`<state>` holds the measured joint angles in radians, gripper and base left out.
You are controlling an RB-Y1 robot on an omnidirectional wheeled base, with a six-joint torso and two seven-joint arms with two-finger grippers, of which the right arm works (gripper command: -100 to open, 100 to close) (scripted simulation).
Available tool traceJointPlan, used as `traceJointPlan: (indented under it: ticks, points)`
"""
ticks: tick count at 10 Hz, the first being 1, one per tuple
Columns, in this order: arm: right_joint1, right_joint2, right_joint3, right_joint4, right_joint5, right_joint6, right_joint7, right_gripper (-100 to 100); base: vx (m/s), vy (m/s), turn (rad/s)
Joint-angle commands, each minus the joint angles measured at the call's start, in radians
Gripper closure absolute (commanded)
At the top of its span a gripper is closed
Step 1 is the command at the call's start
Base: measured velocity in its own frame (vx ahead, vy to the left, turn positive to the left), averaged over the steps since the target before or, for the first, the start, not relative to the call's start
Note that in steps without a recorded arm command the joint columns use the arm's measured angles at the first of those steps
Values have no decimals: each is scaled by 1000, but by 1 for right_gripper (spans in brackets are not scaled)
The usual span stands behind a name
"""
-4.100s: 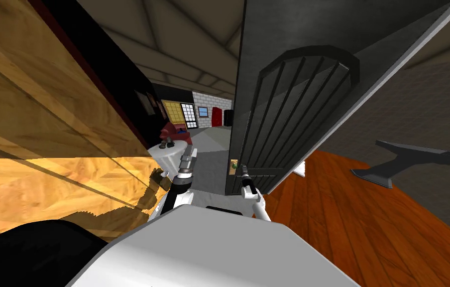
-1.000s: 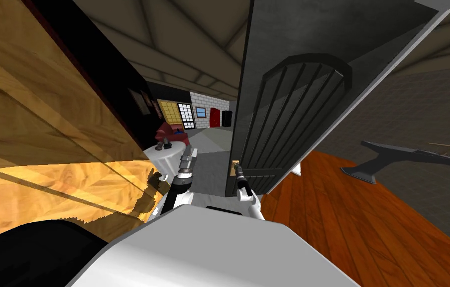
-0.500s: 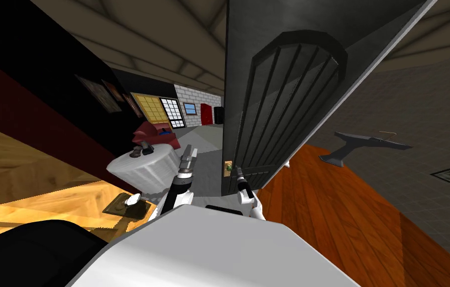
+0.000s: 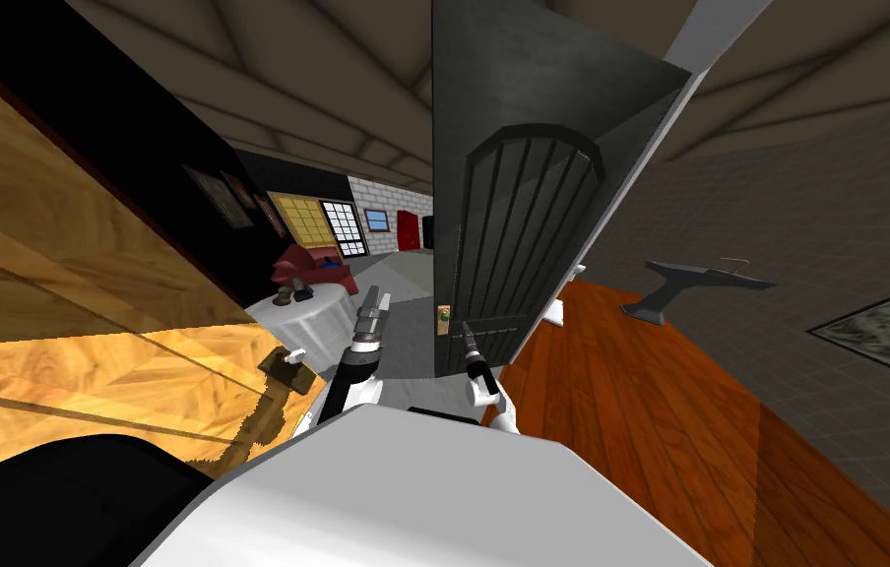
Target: Push the door open
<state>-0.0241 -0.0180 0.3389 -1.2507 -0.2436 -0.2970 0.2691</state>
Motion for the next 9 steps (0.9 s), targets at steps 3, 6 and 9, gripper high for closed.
traceJointPlan:
  ticks: [3, 6, 9]
  points:
    - [13, 62, 18, -10, -1, 2, 6, -100, -219, 46, -4]
    - [16, 19, 17, -11, -1, -3, 3, -100, 49, -26, 2]
    - [8, -4, 9, 2, 2, -12, 4, -100, 231, 22, 21]
